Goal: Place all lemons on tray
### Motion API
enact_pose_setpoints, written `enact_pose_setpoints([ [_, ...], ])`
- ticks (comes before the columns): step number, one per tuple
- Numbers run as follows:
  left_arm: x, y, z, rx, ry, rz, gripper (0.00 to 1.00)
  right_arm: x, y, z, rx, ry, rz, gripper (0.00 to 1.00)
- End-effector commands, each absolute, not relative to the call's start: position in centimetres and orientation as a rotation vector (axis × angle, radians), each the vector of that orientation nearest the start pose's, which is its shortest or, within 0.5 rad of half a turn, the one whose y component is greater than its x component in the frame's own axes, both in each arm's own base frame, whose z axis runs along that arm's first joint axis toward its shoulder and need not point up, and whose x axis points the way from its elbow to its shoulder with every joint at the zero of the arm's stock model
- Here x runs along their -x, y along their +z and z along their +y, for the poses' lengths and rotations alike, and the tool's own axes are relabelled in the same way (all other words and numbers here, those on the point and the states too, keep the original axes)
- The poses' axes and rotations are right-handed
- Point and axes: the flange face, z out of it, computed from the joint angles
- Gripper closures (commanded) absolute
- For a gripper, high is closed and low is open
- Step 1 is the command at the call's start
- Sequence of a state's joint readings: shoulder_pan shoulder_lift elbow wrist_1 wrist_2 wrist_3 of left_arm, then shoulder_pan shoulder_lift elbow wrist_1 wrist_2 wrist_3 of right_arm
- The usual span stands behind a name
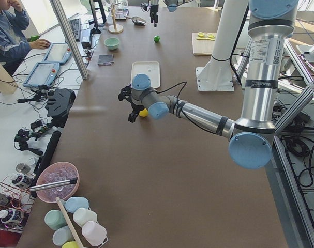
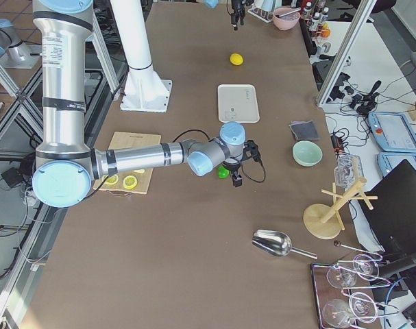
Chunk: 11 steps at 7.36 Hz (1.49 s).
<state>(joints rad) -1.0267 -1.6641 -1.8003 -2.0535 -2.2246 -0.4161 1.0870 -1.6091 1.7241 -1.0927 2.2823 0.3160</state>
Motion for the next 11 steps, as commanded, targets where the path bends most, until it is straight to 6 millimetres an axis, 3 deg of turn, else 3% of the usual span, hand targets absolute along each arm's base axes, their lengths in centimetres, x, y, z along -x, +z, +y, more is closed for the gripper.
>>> enact_pose_setpoints([
  [1,-26.7,43.1,-51.0,-0.422,0.437,0.892,0.03,22.8,52.8,-47.3,-0.298,-0.465,-0.83,0.01],
  [2,-28.7,42.7,-51.1,-0.436,0.456,0.872,0.03,24.5,52.4,-47.2,-0.305,-0.492,-0.819,0.04],
  [4,-30.7,42.1,-52.4,-0.437,0.456,0.866,0.03,26.0,52.6,-46.7,-0.298,-0.524,-0.815,0.18],
  [7,-35.3,41.9,-50.6,-0.425,0.497,0.856,0.03,26.7,53.0,-46.1,-0.29,-0.535,-0.797,0.36],
  [8,-37.3,41.4,-50.4,-0.425,0.51,0.853,0.03,26.7,53.0,-46.1,-0.292,-0.536,-0.797,0.57],
  [9,-38.6,41.7,-50.6,-0.422,0.505,0.841,0.04,26.7,53.1,-46.0,-0.288,-0.536,-0.798,0.96],
  [10,-39.0,41.8,-50.6,-0.416,0.501,0.837,0.25,26.7,52.7,-46.0,-0.287,-0.539,-0.811,1.0],
  [11,-39.3,41.8,-50.7,-0.404,0.486,0.837,0.78,26.8,52.1,-46.1,-0.292,-0.534,-0.818,1.0],
])
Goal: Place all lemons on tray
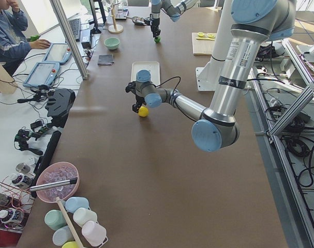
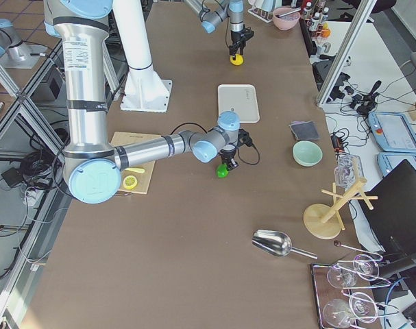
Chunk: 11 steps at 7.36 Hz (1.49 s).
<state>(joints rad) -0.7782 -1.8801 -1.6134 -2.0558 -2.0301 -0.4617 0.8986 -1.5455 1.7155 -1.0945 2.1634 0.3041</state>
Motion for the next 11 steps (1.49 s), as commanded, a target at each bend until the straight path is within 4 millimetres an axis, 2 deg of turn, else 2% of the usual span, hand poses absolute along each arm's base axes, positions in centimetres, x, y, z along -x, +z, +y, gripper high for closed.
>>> enact_pose_setpoints([
  [1,-39.5,41.4,-50.8,-0.391,0.453,0.847,1.0,26.9,51.1,-46.3,-0.307,-0.535,-0.826,1.0],
  [2,-39.7,40.2,-50.8,-0.392,0.448,0.866,1.0,27.1,48.8,-46.8,-0.329,-0.537,-0.839,1.0],
  [3,-40.4,37.1,-51.3,-0.371,0.421,0.895,1.0,28.2,44.4,-48.3,-0.333,-0.525,-0.859,1.0],
  [4,-41.4,32.9,-52.0,-0.353,0.362,0.92,1.0,29.9,40.0,-49.8,-0.296,-0.442,-0.879,1.0],
  [5,-42.1,30.5,-52.3,-0.351,0.33,0.946,1.0,31.7,37.9,-50.1,-0.296,-0.44,-0.891,1.0],
  [6,-44.6,28.2,-51.5,-0.332,0.315,0.976,1.0,33.1,36.9,-50.0,-0.292,-0.436,-0.902,1.0],
  [7,-47.4,25.2,-51.8,-0.314,0.285,1.004,1.0,32.9,37.2,-50.0,-0.284,-0.423,-0.9,1.0],
  [8,-51.0,22.9,-51.4,-0.28,0.268,1.022,1.0,31.5,39.5,-50.0,-0.267,-0.393,-0.87,0.47],
  [9,-53.0,21.6,-51.1,-0.312,0.249,1.007,1.0,30.5,41.5,-49.8,-0.263,-0.374,-0.829,0.07],
  [10,-53.8,21.1,-50.5,-0.313,0.231,1.011,1.0,30.0,43.2,-49.4,-0.249,-0.369,-0.804,0.0],
  [11,-54.8,19.5,-50.2,-0.312,0.232,1.024,1.0,29.3,45.2,-48.8,-0.24,-0.401,-0.783,0.0],
])
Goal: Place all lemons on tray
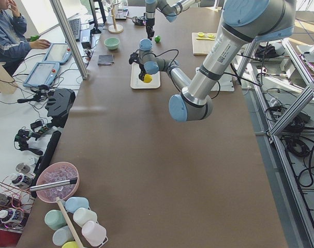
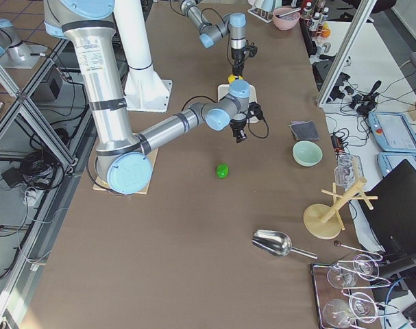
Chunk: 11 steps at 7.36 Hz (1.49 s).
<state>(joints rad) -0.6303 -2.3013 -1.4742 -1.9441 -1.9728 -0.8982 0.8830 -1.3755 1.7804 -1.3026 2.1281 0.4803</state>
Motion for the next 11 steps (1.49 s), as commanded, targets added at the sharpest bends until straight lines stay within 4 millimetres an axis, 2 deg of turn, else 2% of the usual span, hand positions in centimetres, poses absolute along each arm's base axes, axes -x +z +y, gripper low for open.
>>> enact_pose_setpoints([
  [1,-55.8,19.0,-50.2,-0.304,0.23,1.024,1.0,28.5,47.5,-47.8,-0.24,-0.452,-0.75,0.0],
  [3,-57.5,19.1,-48.8,-0.333,0.226,1.001,1.0,27.4,50.3,-46.8,-0.25,-0.534,-0.7,0.0],
  [5,-58.1,19.3,-48.1,-0.332,0.234,0.997,1.0,28.6,52.5,-47.0,-0.241,-0.584,-0.656,0.0],
  [6,-58.4,19.4,-47.9,-0.328,0.236,0.995,1.0,29.2,53.0,-46.7,-0.234,-0.609,-0.652,0.0],
  [7,-58.3,18.6,-48.0,-0.319,0.193,1.001,0.34,29.5,53.0,-46.4,-0.229,-0.616,-0.654,0.09],
  [8,-58.2,18.0,-48.5,-0.34,0.13,0.991,0.03,29.7,53.2,-46.1,-0.215,-0.62,-0.666,0.54],
  [9,-58.2,18.0,-48.5,-0.337,0.124,0.992,0.02,29.6,53.4,-46.0,-0.21,-0.623,-0.67,1.0],
  [10,-58.1,17.8,-48.5,-0.338,0.118,0.994,0.02,29.6,53.4,-45.9,-0.207,-0.623,-0.675,1.0],
  [11,-57.2,17.5,-49.3,-0.341,0.097,0.999,0.02,29.5,52.5,-45.7,-0.204,-0.629,-0.705,1.0],
])
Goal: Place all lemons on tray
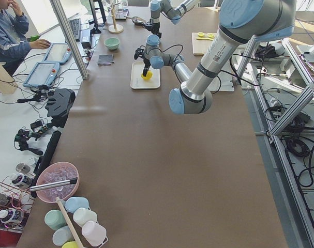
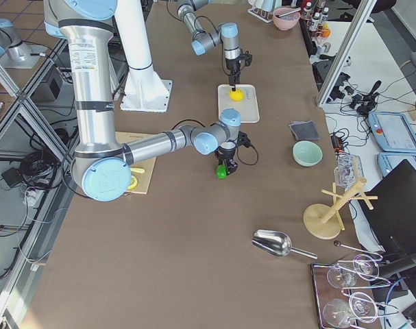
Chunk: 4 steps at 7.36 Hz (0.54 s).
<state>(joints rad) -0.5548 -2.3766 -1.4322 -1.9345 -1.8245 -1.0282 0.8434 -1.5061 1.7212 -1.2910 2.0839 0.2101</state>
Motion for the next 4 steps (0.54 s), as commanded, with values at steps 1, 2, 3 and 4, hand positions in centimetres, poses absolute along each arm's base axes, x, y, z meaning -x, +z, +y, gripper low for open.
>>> enact_pose_setpoints([
  [1,-55.2,17.6,-51.1,-0.362,0.086,0.997,0.02,29.4,49.9,-45.9,-0.207,-0.622,-0.771,1.0],
  [2,-53.3,18.5,-52.6,-0.37,0.115,0.99,0.02,30.2,46.6,-47.8,-0.245,-0.607,-0.796,1.0],
  [3,-49.7,22.0,-53.7,-0.371,0.169,0.97,0.02,32.7,41.8,-50.0,-0.233,-0.545,-0.813,1.0],
  [4,-46.1,26.3,-54.2,-0.384,0.215,0.934,0.02,36.5,34.9,-52.0,-0.205,-0.454,-0.848,1.0],
])
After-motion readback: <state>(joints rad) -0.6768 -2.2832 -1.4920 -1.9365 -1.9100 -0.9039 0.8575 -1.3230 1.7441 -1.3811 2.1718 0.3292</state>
